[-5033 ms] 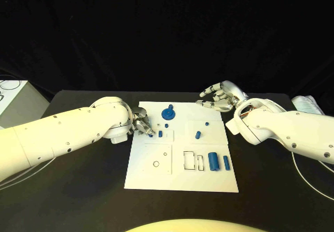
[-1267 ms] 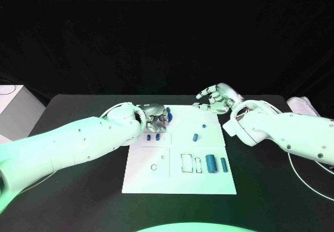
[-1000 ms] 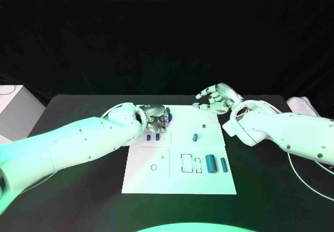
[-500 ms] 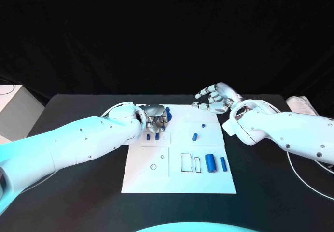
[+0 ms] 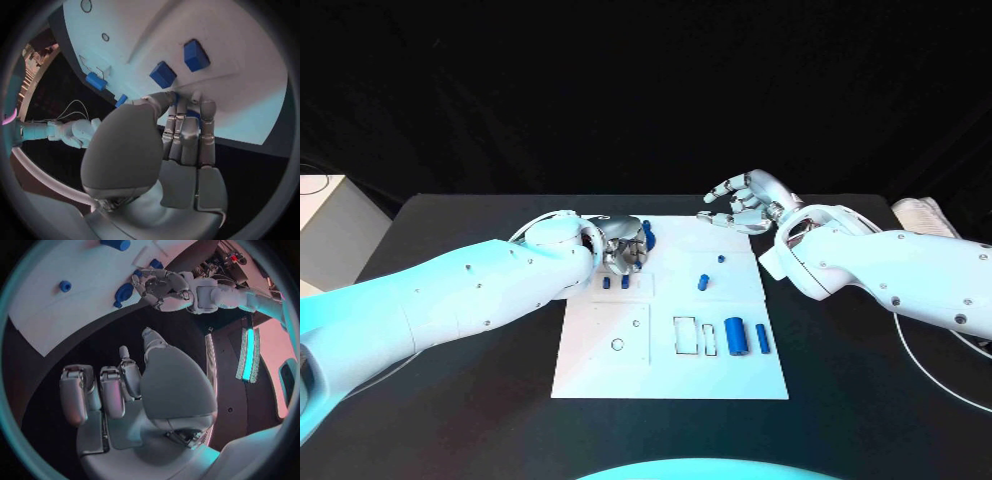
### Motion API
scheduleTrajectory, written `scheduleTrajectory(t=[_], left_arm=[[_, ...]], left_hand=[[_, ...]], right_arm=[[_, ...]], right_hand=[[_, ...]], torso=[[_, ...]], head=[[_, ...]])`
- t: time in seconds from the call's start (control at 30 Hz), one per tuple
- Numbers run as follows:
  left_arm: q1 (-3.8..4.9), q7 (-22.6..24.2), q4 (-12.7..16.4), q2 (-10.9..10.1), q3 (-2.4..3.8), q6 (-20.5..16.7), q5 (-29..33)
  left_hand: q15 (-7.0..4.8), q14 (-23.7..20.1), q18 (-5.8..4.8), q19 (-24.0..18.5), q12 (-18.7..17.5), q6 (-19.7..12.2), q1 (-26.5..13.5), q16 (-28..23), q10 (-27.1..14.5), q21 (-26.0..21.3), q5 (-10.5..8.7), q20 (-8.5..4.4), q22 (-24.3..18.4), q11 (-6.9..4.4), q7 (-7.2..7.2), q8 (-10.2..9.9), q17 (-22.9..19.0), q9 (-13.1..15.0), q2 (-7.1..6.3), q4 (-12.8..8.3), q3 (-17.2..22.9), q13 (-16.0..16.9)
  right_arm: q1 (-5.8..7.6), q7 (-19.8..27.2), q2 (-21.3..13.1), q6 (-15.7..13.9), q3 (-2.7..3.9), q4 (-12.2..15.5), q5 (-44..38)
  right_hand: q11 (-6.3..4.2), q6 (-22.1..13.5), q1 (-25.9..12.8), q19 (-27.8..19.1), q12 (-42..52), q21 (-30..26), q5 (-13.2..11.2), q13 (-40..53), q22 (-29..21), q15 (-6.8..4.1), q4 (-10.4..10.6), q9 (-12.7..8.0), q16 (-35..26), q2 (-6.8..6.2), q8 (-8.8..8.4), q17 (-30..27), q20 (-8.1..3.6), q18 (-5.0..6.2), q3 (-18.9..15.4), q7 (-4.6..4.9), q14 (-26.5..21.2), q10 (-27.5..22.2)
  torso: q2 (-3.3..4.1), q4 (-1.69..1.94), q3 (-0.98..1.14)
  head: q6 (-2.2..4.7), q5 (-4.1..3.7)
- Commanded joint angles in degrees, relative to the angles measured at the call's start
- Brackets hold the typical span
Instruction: Assemble the parts on the task board
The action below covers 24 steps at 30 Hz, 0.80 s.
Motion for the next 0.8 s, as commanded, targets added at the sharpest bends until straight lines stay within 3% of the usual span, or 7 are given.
scheduleTrajectory(t=[0.03, 0.4, 0.8], left_arm=[[-0.14, 0.9, -0.1, 0.0, -0.11, -1.5, 0.1], [-0.16, 1.9, 1.2, -1.6, -0.05, -6.3, 2.1], [-0.12, 1.4, 7.6, -7.3, 1.71, -7.4, 5.2]], left_hand=[[-0.19, 1.0, -0.37, 1.2, -0.8, 1.1, -0.6, 0.5, 1.5, 1.0, -0.02, -0.18, 1.1, -0.18, -0.02, -0.3, 1.0, 0.4, 0.27, -0.9, 0.6, -0.1], [-0.31, 2.8, -0.86, 3.1, -4.0, 2.4, -3.4, 0.8, 3.7, 2.6, -0.32, -0.28, 3.1, -0.24, -0.10, -1.3, 2.9, 1.0, 0.17, -1.9, 1.3, -0.2], [-0.30, 3.0, -0.87, 3.3, -4.7, 2.4, -4.1, 0.9, 3.9, 2.5, -0.30, -0.26, 3.1, -0.17, -0.09, -1.6, 3.2, 1.1, 0.08, -1.8, 1.2, -0.2]], right_arm=[[-0.03, 0.3, 0.0, 0.6, 0.00, 0.1, -0.6], [-0.03, 0.3, -0.1, 0.6, 0.00, 0.2, -0.7], [-0.03, 0.1, -0.3, 0.6, 0.00, 0.2, -0.8]], right_hand=[[0.03, -0.1, -0.5, 3.7, 0.0, -0.2, 0.3, 4.8, 11.8, -0.56, 0.1, 0.1, -0.3, 0.28, 0.33, 11.3, -0.42, 0.44, 0.3, -0.03, 4.9, -0.2], [0.03, -0.1, -0.5, 3.7, 0.0, -0.2, 0.3, 4.8, 11.8, -0.56, 0.1, 0.1, -0.3, 0.28, 0.33, 11.3, -0.42, 0.44, 0.3, -0.03, 4.9, -0.2], [0.03, -0.1, -0.5, 3.7, 0.0, -0.2, 0.3, 4.8, 11.8, -0.56, 0.1, 0.1, -0.3, 0.28, 0.33, 11.3, -0.42, 0.44, 0.3, -0.03, 4.9, -0.2]], torso=[[-0.03, 0.02, 0.03], [-0.01, -0.03, 0.01], [-0.19, 0.11, 0.12]], head=[[-0.02, -0.02], [0.16, -0.03], [0.18, -0.26]])
